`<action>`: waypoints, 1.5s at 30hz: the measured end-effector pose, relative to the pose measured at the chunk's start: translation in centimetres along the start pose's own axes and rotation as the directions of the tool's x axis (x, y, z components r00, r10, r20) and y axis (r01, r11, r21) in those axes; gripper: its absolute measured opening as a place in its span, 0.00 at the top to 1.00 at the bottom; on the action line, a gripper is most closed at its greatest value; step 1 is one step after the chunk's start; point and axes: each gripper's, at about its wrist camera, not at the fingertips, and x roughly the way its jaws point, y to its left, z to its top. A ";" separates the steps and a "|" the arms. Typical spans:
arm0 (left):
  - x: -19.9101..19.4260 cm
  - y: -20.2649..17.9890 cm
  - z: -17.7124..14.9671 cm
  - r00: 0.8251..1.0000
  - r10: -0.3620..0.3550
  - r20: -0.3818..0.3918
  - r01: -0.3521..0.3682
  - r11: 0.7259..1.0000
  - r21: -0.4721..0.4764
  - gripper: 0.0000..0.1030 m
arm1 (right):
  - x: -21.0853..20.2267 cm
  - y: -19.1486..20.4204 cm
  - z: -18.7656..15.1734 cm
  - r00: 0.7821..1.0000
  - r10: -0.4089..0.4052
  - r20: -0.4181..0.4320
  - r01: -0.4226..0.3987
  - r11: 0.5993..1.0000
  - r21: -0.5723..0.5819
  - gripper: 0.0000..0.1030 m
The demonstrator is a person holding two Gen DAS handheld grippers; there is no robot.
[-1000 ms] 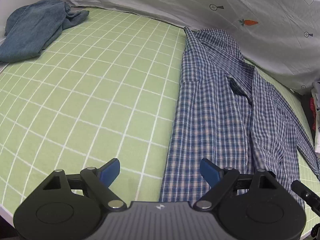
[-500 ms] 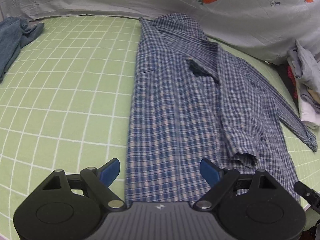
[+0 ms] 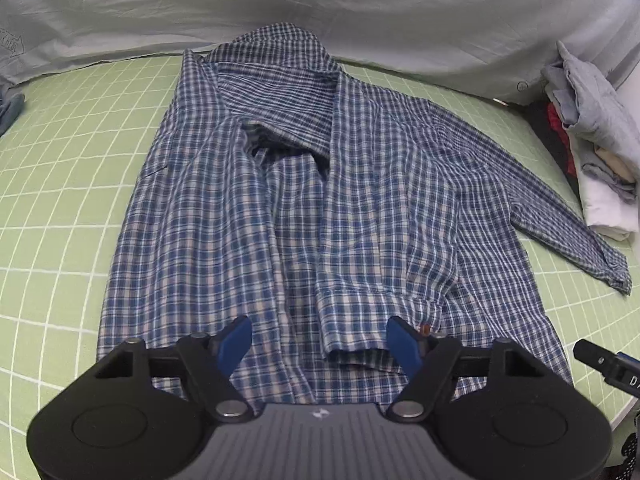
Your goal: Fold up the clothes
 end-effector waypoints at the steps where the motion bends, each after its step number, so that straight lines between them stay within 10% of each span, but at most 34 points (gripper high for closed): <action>1: 0.3 -0.5 0.0 1.000 0.000 -0.005 0.000 1.000 0.004 0.39 | 0.2 -0.8 0.4 1.000 0.005 0.000 -0.005 1.000 0.000 0.00; 8: 2.7 -1.6 -0.2 0.999 0.017 -0.038 -0.021 0.995 -0.101 0.60 | 2.1 -5.2 1.1 0.999 0.012 -0.052 -0.012 1.000 0.007 0.00; 10: 2.9 -1.7 -0.2 0.999 0.025 -0.034 -0.029 0.992 -0.120 0.96 | 2.5 -5.9 1.5 0.998 0.024 -0.053 -0.023 1.000 0.008 0.00; 24: -5.9 0.4 -2.4 0.984 -0.121 0.128 0.150 0.957 -0.247 0.99 | 3.8 -1.7 1.3 0.989 0.118 -0.089 -0.123 0.991 -0.053 0.00; 29: -8.3 4.2 -4.8 0.974 -0.167 0.150 0.213 0.902 -0.377 0.99 | 3.2 1.0 0.0 0.986 0.131 -0.107 -0.141 0.986 -0.089 0.00; 38: -6.7 9.6 -9.0 0.994 -0.105 0.034 0.107 0.854 -0.508 0.98 | 1.1 4.0 -2.5 0.987 0.104 -0.119 -0.122 0.979 -0.161 0.00; 45: -3.8 8.9 -9.1 0.995 -0.005 -0.103 -0.039 0.909 -0.416 0.95 | -0.1 4.9 -3.8 0.990 0.069 -0.119 -0.093 0.974 -0.207 0.00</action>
